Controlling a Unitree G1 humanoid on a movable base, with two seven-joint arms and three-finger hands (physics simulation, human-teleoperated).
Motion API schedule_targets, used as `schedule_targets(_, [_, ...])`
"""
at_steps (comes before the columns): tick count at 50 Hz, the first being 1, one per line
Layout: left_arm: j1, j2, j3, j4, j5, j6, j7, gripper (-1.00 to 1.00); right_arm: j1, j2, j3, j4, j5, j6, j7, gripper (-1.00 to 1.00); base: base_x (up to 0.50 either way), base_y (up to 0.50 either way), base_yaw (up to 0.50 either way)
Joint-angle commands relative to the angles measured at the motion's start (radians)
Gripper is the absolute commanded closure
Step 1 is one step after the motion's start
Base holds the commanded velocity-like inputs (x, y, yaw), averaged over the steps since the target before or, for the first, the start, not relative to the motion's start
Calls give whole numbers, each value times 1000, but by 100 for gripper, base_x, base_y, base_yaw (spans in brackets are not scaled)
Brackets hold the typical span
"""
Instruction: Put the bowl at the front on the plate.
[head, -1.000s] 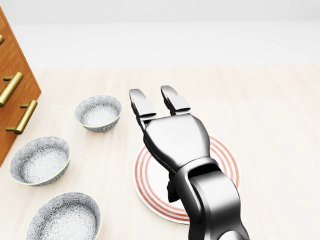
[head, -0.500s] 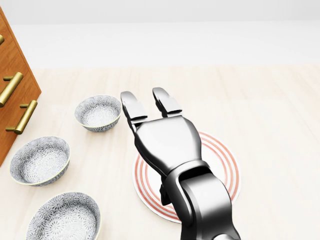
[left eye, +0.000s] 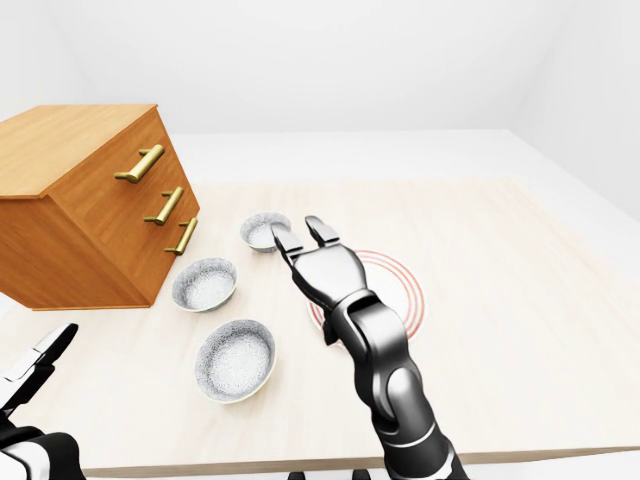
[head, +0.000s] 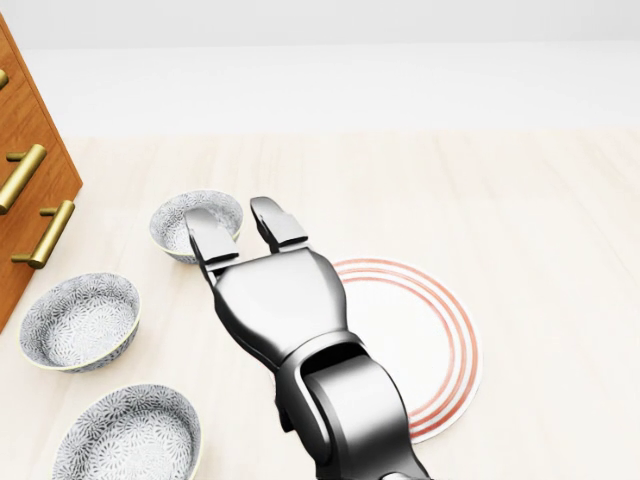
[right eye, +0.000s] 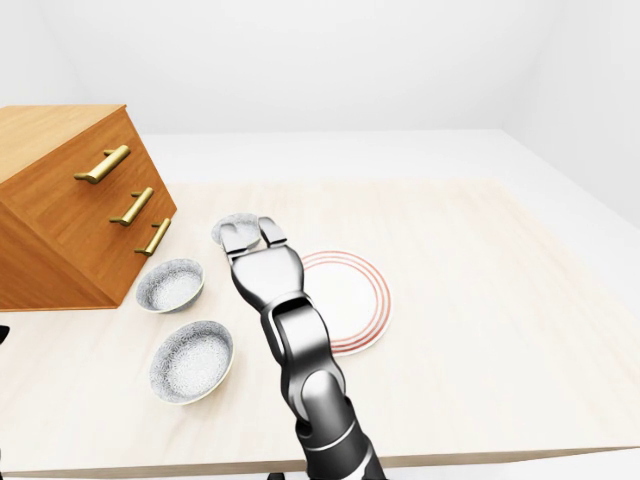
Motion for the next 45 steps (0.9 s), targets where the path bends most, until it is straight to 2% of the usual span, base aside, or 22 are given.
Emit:
schedule_targets(1, [3,-1,2,-9,0,0,-3,-100,15,48,62,22,-27,0,0,-100,0,0,0])
schedule_targets(23, [-6,7,4,-10,-5,0,5,-100,125,35,198,54,-14,0,0,-100,0,0,0])
schedule_targets(32, [-3,6,6,-17,-7,0,4,-100,187,22,281,67,-50,0,0,-100,0,0,0])
schedule_targets(45, [-7,6,2,2,-2,0,3,-100,243,4,375,81,-23,0,0,-100,0,0,0])
